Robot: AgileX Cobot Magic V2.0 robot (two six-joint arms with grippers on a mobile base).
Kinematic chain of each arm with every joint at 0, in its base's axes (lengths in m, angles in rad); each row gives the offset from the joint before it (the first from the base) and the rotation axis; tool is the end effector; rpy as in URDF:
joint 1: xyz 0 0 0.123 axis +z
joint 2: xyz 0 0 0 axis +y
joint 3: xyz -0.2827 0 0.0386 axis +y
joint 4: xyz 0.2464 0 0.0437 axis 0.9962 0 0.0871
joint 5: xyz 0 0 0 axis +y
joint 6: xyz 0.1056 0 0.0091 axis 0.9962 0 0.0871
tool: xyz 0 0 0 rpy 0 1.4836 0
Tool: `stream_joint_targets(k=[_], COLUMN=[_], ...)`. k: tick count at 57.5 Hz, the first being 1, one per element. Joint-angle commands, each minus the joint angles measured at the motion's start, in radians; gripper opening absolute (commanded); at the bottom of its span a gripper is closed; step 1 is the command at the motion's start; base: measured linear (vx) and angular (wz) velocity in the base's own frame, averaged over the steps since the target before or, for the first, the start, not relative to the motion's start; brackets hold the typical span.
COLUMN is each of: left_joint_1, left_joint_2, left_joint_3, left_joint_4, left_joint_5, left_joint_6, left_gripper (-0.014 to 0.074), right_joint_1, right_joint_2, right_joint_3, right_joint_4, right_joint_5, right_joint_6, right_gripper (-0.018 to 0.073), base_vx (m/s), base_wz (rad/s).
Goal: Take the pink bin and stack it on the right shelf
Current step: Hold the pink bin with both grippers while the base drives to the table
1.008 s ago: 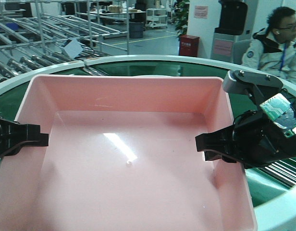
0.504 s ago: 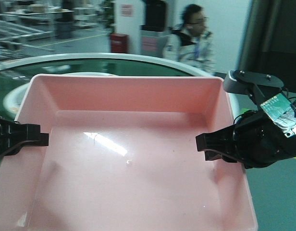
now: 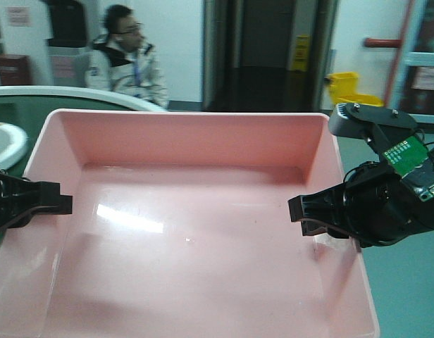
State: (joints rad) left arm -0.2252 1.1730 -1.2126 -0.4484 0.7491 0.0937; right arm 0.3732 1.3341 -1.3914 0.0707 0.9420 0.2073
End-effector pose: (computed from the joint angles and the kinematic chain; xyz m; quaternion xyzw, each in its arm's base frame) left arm 0.2422 -0.0876 0.3972 0.0630 0.8684 -0.2378 0.4305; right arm 0.2666 0.1109 0.3889 -0.0682 0.9231 0.1407 0.3513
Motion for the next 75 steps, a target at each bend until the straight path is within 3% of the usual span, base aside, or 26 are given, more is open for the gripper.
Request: stream_joint_targets(k=[1,51,75], left_joint_1=[-0.016,-0.016,-0.016], left_joint_2=[-0.035,-0.035,-0.035], left_joint_3=[-0.047,-0.047,-0.047], left_joint_4=[-0.132,-0.132,-0.132], left_joint_5=[-0.098,-0.098,-0.098], left_joint_6=[-0.017,-0.017,-0.017], left_gripper=[-0.0001,-0.0001,-0.0001], right_joint_1=[-0.005,-0.005,-0.005], right_joint_2=[-0.022,-0.022,-0.022], right_joint_3=[-0.031,-0.031,-0.031], right_joint_4=[0.012,0.012,0.015], right_joint_5=[-0.071,-0.071,-0.072], right_joint_6=[0.002,0.002,0.002], right_gripper=[-0.0008,-0.0008,-0.0008], base_vx=[0.03,0.19,0.36], base_wz=[-0.65,-0.56,-0.25])
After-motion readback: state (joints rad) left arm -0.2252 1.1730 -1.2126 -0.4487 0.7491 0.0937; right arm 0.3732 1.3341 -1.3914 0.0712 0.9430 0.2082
